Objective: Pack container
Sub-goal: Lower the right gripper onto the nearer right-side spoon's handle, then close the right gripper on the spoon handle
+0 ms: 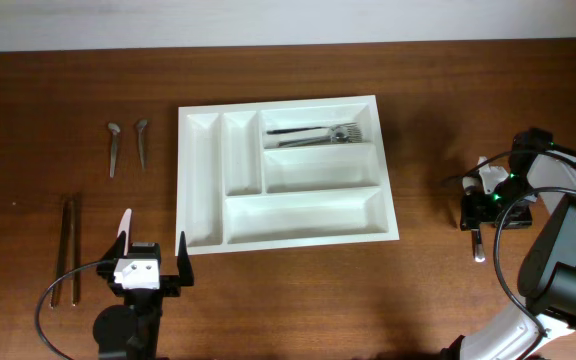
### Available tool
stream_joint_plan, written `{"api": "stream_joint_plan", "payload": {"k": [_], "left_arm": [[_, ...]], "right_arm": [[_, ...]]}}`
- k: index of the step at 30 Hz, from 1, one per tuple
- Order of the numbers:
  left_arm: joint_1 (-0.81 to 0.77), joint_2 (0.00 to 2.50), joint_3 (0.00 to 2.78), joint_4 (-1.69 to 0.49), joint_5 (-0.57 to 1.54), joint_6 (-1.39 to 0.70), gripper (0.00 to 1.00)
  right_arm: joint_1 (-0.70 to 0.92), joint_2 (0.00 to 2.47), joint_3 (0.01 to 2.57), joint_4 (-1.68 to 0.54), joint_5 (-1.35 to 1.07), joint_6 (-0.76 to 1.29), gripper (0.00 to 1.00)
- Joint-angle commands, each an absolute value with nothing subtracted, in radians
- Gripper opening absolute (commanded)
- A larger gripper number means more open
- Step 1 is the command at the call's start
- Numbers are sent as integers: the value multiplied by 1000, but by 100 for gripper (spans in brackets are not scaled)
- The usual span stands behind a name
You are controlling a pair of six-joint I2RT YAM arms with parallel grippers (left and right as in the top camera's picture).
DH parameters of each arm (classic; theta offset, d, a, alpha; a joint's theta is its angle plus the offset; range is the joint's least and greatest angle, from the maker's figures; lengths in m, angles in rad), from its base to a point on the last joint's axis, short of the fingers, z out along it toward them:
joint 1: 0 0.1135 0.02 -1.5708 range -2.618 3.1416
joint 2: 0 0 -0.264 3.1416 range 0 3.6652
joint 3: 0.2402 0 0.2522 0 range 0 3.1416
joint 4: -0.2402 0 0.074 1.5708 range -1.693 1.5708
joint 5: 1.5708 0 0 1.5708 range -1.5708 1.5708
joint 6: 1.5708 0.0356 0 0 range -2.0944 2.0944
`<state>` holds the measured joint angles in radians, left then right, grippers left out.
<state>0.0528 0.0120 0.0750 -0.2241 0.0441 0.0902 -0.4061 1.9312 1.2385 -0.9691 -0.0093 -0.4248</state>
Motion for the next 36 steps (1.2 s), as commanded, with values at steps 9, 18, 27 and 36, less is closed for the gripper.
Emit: {"api": "stream_joint_plan", "payload": {"k": [9,18,27,36], "left_arm": [[54,5,69,-224,33,107,99],[54,5,69,-224,33,107,99],[54,5,69,-224,33,107,99],[54,5,69,-224,33,107,99]], "right_arm": [[-405,1984,1231,-964,-15,-432,75],[-405,1985,1231,-964,-15,-433,57],[-404,1985,1232,-964,-15,-429,29],[-404,1985,1239,-960,-16,-410,20]]}}
